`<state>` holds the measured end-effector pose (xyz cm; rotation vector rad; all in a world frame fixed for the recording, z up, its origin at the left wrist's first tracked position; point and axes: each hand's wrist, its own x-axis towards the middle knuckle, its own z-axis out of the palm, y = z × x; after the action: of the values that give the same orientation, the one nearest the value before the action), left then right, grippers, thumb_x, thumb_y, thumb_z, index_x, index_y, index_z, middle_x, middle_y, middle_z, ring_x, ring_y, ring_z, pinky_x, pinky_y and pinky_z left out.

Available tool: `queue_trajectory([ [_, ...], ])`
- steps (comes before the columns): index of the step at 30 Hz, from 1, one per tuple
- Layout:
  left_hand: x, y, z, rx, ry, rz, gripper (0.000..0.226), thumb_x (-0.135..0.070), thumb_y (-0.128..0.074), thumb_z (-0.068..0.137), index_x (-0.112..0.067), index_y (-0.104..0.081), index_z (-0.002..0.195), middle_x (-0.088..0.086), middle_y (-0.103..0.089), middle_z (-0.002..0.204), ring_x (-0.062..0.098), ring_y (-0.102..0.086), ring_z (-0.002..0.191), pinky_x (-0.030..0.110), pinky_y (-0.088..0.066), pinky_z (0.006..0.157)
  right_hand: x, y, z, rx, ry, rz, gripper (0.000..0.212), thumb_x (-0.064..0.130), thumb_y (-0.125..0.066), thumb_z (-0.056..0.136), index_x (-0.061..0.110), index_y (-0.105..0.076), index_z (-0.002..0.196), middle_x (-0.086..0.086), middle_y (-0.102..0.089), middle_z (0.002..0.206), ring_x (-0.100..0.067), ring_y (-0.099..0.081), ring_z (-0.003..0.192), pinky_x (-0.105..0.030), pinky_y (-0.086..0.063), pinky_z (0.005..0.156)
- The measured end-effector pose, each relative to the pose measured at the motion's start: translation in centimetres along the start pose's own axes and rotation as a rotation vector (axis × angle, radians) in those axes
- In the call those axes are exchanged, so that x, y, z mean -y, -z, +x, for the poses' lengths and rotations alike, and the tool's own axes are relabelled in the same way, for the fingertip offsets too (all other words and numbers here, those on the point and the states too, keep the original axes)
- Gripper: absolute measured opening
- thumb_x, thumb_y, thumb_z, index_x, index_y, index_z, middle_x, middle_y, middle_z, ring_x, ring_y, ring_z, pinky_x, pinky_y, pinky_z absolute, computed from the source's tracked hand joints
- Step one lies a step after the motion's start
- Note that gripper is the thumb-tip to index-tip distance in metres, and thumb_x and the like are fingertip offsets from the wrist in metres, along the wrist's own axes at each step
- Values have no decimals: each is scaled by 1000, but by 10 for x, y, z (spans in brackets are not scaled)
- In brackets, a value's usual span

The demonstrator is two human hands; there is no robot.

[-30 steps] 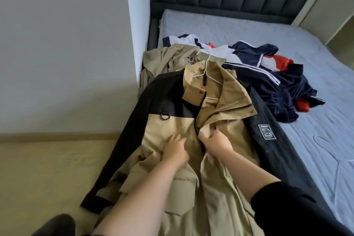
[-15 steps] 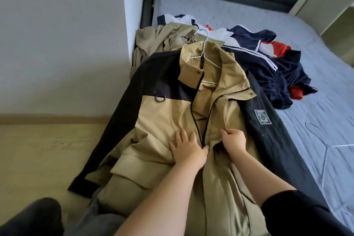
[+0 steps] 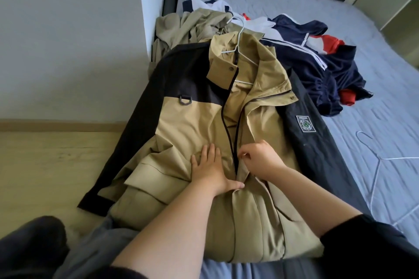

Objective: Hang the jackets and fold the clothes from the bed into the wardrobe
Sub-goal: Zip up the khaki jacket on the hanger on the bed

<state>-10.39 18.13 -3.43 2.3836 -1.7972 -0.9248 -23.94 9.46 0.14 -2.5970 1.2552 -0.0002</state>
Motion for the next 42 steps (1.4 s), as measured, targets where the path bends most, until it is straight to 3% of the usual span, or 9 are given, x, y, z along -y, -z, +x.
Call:
queue_trajectory([
  [6, 4, -4, -7, -9, 2, 54, 127, -85, -50, 64, -15, 11, 151, -1, 21, 158, 17, 24, 143, 50, 11, 114, 10, -1, -2, 142, -152, 167, 9, 32, -63, 85, 27, -69, 89, 16, -62, 78, -8, -59, 79, -20, -41, 66],
  [12, 7, -3, -7, -5, -18, 75, 127, -86, -49, 64, -15, 9, 152, -1, 22, 158, 17, 24, 143, 50, 12, 114, 18, -14, 6, 191, -373, 66, 41, 51, -76, 70, 20, -54, 86, 7, -53, 76, -11, -50, 66, -26, -36, 50],
  [20, 8, -4, -6, -4, -19, 89, 126, -85, -51, 64, -15, 7, 152, -1, 21, 158, 17, 24, 144, 51, 10, 114, 8, -19, 6, 244, -346, 276, 11, 17, -67, 79, 16, -61, 69, 3, -58, 73, -17, -56, 74, -24, -40, 59],
  [24, 7, -4, -6, -4, -23, 104, 123, -84, -51, 66, -16, 6, 152, 0, 20, 158, 18, 23, 144, 53, 10, 113, 9, -19, 3, 241, -398, 371, 18, 14, -59, 84, 4, -64, 70, -3, -57, 70, -16, -52, 67, -25, -42, 60],
  [27, 7, -4, -6, -3, -23, 120, 122, -83, -50, 67, -16, 5, 152, 1, 19, 158, 19, 23, 144, 53, 9, 114, 12, -12, 0, 185, -517, 554, 27, 14, -52, 84, 11, -60, 59, 1, -54, 60, -12, -48, 57, -22, -39, 54],
  [30, 2, -1, -6, -80, -47, 118, 112, -80, -51, 69, -15, -12, 152, 3, -3, 159, 21, 5, 146, 51, -2, 115, 10, -2, -5, 82, -545, 724, 30, 14, -54, 90, 14, -63, 61, 1, -58, 59, -12, -51, 57, -22, -43, 60],
  [32, -5, 4, -3, -206, -91, 61, 90, -75, -53, 72, -18, -37, 141, 3, -32, 145, 22, -23, 137, 43, -21, 110, 9, 6, -6, 23, -495, 611, 28, 20, -58, 92, 13, -67, 66, 1, -57, 58, -11, -50, 55, -21, -41, 56],
  [34, -13, 9, -1, -278, -93, -32, 72, -70, -55, 75, -20, -50, 127, 1, -46, 131, 21, -37, 125, 38, -32, 101, 11, 15, -7, 1, -418, 407, 25, 23, -59, 91, 14, -67, 69, 4, -54, 58, -10, -48, 55, -19, -37, 50],
  [42, -23, 15, 6, -205, 5, -322, 42, -59, -60, 79, -17, -55, 85, 2, -64, 95, 24, -60, 94, 34, -49, 76, 25, 50, -4, 73, -266, 357, 34, 17, -55, 92, 22, -61, 60, -8, -67, 74, -23, -60, 69, -30, -48, 63],
])
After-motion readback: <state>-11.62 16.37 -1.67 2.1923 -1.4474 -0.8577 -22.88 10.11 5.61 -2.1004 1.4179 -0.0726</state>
